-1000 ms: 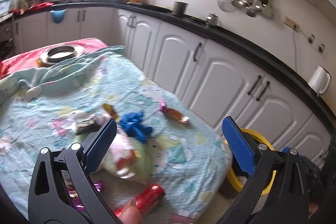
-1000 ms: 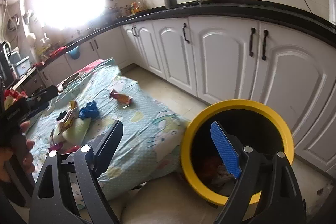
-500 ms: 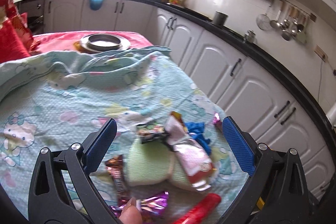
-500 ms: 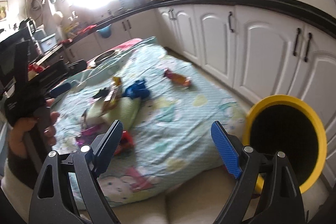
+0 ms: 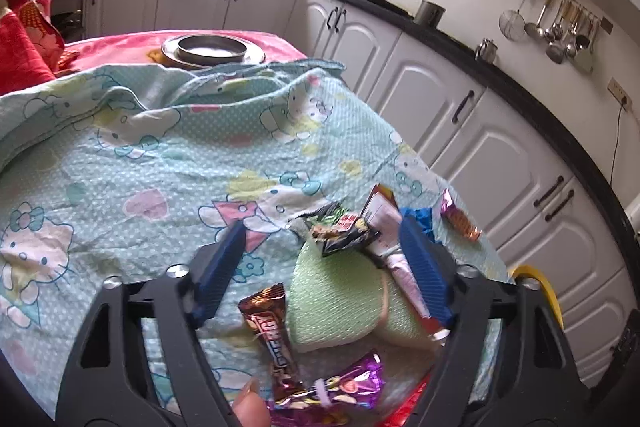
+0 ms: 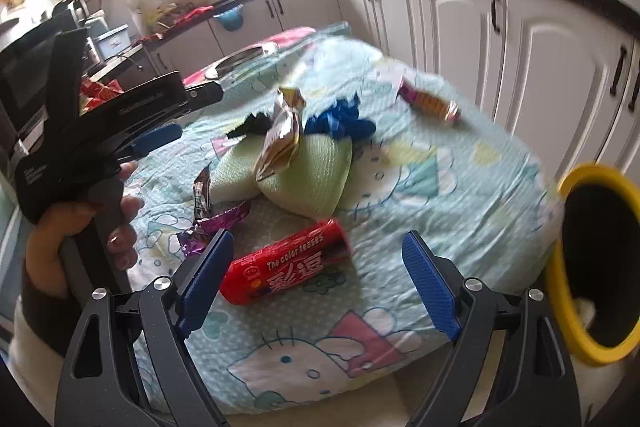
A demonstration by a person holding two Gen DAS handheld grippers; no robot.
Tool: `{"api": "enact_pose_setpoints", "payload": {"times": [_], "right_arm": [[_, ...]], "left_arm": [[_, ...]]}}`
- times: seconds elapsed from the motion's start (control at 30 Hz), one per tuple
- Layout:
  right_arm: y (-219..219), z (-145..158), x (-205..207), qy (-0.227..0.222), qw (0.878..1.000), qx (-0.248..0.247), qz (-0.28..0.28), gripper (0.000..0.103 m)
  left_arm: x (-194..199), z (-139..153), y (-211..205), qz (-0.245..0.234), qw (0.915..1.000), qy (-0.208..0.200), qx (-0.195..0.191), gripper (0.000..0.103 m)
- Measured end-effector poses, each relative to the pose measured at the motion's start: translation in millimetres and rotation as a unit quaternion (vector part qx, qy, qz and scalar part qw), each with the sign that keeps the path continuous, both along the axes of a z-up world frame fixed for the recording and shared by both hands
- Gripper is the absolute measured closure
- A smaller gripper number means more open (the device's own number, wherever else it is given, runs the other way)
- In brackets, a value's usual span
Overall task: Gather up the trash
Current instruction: 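Grasp the green snack packet with the left gripper while the right grasps the red tube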
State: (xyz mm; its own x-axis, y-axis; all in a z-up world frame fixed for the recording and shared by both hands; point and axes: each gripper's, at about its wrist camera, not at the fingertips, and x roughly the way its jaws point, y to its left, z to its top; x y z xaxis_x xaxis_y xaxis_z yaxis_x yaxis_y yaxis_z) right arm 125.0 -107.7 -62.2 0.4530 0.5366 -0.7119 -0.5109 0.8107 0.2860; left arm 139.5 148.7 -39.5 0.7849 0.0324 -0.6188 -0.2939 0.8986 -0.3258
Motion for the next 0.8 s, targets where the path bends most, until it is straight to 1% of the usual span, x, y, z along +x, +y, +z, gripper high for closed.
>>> {"api": "enact_pose_setpoints", "payload": {"times": [0.1, 0.27, 0.3, 0.33, 0.4, 0.5, 0.7, 0.73, 0.8], "right_arm": [[4, -8, 5, 0.019, 1.000, 0.004, -0.010, 0.020], [10, -20, 12, 0.050, 0.998, 0.012, -0.018, 0.020], [11, -23, 13, 0.057, 0.998, 0.012, -0.019, 0.020], [13, -26, 14, 0.061, 0.998, 0.011, -0.018, 0.020], [15, -31, 15, 0.073, 0.997, 0.014, -0.016, 0.020], [15, -33, 13, 0.070, 0.997, 0.014, -0.015, 0.020], [11, -36, 14, 0.073, 0.997, 0.023, -0.014, 0.026], [11, -36, 15, 0.073, 0.997, 0.023, -0.014, 0.027], [10, -37, 15, 0.074, 0.997, 0.023, -0.013, 0.028]], "left_arm": [[2, -5, 4, -0.014, 0.9998, 0.012, -0.001, 0.045], [7, -10, 3, -0.040, 0.9990, 0.019, -0.008, 0.046], [9, -11, 2, -0.047, 0.9986, 0.022, -0.007, 0.047], [11, -12, 1, -0.052, 0.9984, 0.024, -0.003, 0.050], [15, -13, -2, -0.063, 0.9976, 0.029, 0.007, 0.053], [24, -14, -7, -0.080, 0.9959, 0.036, 0.023, 0.057], [38, -18, -13, -0.105, 0.9917, 0.054, 0.050, 0.060], [40, -19, -14, -0.108, 0.9910, 0.056, 0.056, 0.065], [43, -21, -15, -0.112, 0.9899, 0.061, 0.063, 0.069]]}}
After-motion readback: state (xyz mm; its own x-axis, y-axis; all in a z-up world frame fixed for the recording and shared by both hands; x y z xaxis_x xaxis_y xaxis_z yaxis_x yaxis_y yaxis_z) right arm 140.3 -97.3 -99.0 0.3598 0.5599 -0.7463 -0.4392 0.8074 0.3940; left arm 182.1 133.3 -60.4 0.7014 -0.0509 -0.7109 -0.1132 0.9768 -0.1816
